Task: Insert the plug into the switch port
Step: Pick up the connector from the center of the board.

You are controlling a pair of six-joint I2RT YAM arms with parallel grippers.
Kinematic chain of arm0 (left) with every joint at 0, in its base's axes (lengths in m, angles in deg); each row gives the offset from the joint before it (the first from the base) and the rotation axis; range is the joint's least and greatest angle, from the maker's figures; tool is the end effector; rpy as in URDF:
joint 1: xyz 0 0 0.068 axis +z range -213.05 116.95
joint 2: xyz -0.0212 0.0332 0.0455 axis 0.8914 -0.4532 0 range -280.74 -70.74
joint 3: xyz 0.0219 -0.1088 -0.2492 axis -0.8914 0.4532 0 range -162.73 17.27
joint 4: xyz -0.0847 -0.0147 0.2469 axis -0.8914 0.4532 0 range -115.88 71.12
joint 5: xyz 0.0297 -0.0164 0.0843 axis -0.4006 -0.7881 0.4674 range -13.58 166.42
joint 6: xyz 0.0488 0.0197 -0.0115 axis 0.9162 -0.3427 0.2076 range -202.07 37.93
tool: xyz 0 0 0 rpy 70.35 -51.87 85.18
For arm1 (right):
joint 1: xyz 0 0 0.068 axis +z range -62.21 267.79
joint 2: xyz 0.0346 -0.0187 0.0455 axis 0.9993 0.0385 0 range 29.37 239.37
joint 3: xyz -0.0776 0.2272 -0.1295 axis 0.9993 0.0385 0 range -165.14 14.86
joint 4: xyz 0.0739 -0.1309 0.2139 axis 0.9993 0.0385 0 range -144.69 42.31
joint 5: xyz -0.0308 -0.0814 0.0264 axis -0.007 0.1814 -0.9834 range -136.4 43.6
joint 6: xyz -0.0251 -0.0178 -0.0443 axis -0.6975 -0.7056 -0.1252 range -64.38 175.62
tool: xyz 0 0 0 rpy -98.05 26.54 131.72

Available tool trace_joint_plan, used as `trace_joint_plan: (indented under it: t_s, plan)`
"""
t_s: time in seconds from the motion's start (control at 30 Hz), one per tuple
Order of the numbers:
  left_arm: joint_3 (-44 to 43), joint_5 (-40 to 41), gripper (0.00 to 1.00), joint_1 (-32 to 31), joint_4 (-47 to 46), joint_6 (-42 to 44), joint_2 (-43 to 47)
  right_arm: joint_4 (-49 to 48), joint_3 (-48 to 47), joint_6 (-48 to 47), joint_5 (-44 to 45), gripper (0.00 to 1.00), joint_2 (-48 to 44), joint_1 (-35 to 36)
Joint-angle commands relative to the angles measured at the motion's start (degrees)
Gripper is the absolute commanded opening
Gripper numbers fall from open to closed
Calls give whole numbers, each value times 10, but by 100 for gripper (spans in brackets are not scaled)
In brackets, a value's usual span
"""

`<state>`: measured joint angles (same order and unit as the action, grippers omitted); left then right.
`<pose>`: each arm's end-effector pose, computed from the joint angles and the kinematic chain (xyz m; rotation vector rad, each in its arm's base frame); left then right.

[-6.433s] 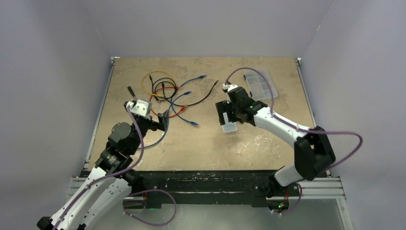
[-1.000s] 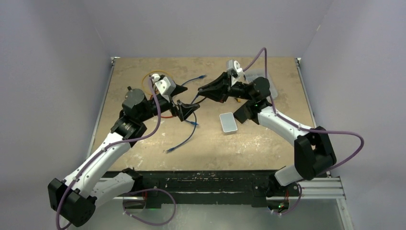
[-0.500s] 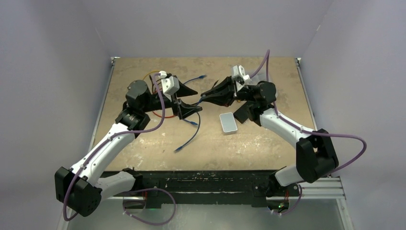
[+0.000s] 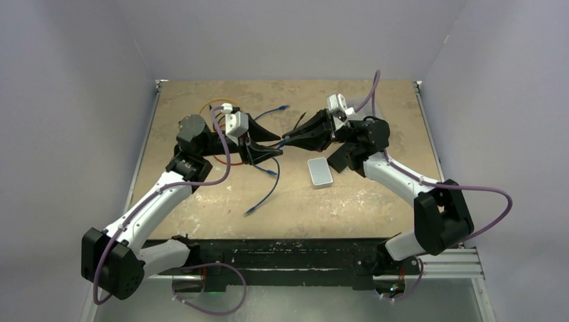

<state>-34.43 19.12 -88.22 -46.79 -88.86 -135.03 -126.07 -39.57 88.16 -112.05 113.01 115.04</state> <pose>0.2134 -0.1333 0.3700 1.0636 1.2028 -1.1451 0.2515 0.1660 0.3682 -1.1315 0.8572 1.3536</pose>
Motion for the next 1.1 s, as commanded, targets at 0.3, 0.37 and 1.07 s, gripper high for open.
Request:
trace_joint_plan:
  t_s: [0.3,0.37,1.07]
  plan:
    - [19,-87,34,2,-146,-114,-50,-371,5,254,-41,0,83,-2]
    - [19,-96,27,2,-157,-126,-53,-434,-4,306,-49,0,105,-2]
    - [-11,-106,22,-25,6,-49,-88,-423,-34,306,-50,0,106,-3]
